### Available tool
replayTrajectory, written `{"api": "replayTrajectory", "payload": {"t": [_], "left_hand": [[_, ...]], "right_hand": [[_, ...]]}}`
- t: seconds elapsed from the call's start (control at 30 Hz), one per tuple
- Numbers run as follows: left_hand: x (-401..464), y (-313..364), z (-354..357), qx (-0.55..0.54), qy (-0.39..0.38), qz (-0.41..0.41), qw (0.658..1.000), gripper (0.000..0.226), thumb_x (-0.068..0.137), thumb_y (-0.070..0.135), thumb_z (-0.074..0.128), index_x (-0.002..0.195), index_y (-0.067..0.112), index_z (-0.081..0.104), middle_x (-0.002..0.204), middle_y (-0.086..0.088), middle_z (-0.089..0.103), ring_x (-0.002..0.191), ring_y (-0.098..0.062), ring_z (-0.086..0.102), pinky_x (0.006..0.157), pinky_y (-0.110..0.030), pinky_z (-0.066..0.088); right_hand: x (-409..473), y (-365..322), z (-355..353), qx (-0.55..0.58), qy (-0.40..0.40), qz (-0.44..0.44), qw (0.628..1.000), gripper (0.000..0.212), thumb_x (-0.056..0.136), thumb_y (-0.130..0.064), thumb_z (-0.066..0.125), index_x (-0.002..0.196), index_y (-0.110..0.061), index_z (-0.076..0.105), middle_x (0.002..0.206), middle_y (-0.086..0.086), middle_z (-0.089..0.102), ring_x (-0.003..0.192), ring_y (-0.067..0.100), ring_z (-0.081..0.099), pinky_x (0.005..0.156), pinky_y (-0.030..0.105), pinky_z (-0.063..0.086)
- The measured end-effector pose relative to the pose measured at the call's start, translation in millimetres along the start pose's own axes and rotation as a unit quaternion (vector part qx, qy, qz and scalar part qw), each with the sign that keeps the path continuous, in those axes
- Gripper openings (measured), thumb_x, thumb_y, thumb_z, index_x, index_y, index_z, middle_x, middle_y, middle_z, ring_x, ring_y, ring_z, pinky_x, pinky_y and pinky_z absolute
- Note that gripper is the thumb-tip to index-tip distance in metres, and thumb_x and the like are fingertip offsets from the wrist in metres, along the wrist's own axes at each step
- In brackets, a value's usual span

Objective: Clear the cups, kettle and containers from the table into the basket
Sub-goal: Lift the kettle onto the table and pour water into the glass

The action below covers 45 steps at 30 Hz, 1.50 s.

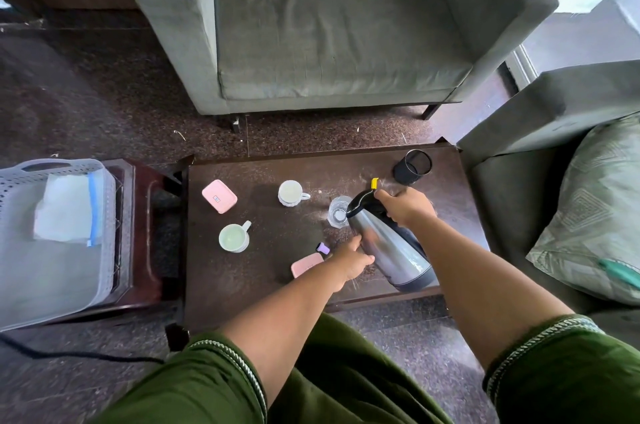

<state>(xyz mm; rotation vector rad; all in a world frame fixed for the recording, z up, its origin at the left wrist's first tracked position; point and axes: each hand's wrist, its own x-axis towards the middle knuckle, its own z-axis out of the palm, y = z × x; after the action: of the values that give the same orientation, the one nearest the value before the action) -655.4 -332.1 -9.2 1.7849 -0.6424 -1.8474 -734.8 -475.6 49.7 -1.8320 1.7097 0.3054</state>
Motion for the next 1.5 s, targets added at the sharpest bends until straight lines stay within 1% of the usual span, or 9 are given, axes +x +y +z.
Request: {"api": "replayTrajectory", "payload": {"t": [0.13,0.37,0.5,0.63,0.8,1.0,1.1,1.2,1.5], "left_hand": [[-2,-4,2,-0.017,-0.001,0.003,1.000,0.072,0.094,0.025,0.055,0.153,0.030,0.015,0.162,-0.004,0.016,0.146,-0.027,0.023,0.115,-0.050,0.030],[-4,-13,12,-0.042,0.013,0.007,0.999,0.070,0.096,0.026,0.053,0.153,0.032,0.013,0.162,-0.004,0.015,0.146,-0.028,0.023,0.115,-0.051,0.030],[-5,-13,18,-0.044,0.031,0.019,0.998,0.069,0.095,0.030,0.052,0.152,0.034,0.013,0.162,-0.002,0.016,0.146,-0.029,0.022,0.115,-0.053,0.030],[-5,-13,27,-0.047,0.053,0.033,0.997,0.071,0.094,0.031,0.053,0.152,0.035,0.013,0.160,-0.001,0.021,0.145,-0.026,0.027,0.114,-0.050,0.031],[-4,-13,43,-0.071,0.081,0.041,0.993,0.071,0.094,0.029,0.055,0.152,0.031,0.016,0.159,-0.002,0.025,0.142,-0.025,0.031,0.113,-0.048,0.034],[-4,-17,57,-0.091,0.105,0.044,0.989,0.071,0.093,0.027,0.056,0.153,0.031,0.017,0.158,-0.002,0.027,0.139,-0.025,0.036,0.112,-0.047,0.036],[-4,-17,60,-0.097,0.107,0.041,0.989,0.072,0.094,0.027,0.055,0.153,0.032,0.016,0.159,-0.002,0.025,0.141,-0.026,0.034,0.113,-0.048,0.035],[-3,-15,60,-0.100,0.109,0.040,0.988,0.072,0.094,0.027,0.055,0.153,0.032,0.015,0.160,-0.002,0.023,0.142,-0.027,0.032,0.113,-0.048,0.034],[2,-11,58,-0.099,0.124,0.055,0.986,0.071,0.095,0.025,0.055,0.154,0.028,0.015,0.159,-0.005,0.024,0.139,-0.027,0.035,0.111,-0.046,0.037]], "right_hand": [[-1,0,3,0.003,0.000,0.001,1.000,0.059,0.070,-0.069,0.046,0.071,-0.014,0.067,0.071,0.003,0.071,0.062,0.021,0.068,0.069,0.033,0.057],[-1,2,5,0.008,-0.005,-0.005,1.000,0.061,0.068,-0.069,0.044,0.070,-0.012,0.068,0.066,0.002,0.072,0.055,0.019,0.067,0.051,0.024,0.044],[-1,5,4,0.017,-0.006,-0.023,1.000,0.063,0.066,-0.071,0.043,0.066,-0.012,0.067,0.060,0.004,0.070,0.054,0.022,0.065,0.053,0.025,0.045],[-4,8,2,0.026,0.006,-0.040,0.999,0.062,0.063,-0.071,0.043,0.060,-0.013,0.064,0.052,0.003,0.064,0.049,0.020,0.060,0.048,0.025,0.040],[0,17,3,0.022,0.002,-0.060,0.998,0.062,0.065,-0.068,0.043,0.062,-0.010,0.066,0.057,0.005,0.068,0.054,0.024,0.063,0.052,0.026,0.044],[0,24,1,0.035,-0.005,-0.069,0.997,0.055,0.069,-0.063,0.047,0.052,-0.013,0.062,0.044,0.000,0.063,0.043,0.022,0.059,0.054,0.026,0.048],[-1,24,1,0.031,-0.004,-0.076,0.997,0.057,0.072,-0.063,0.047,0.053,-0.011,0.063,0.041,-0.001,0.060,0.041,0.022,0.058,0.056,0.027,0.048],[-1,23,1,0.028,-0.003,-0.077,0.997,0.058,0.071,-0.063,0.047,0.057,-0.010,0.065,0.040,0.000,0.060,0.039,0.022,0.057,0.054,0.026,0.046],[-2,17,-3,0.028,0.008,-0.084,0.996,0.055,0.071,-0.063,0.046,0.053,-0.013,0.062,0.034,-0.004,0.056,0.034,0.018,0.054,0.048,0.024,0.039]]}}
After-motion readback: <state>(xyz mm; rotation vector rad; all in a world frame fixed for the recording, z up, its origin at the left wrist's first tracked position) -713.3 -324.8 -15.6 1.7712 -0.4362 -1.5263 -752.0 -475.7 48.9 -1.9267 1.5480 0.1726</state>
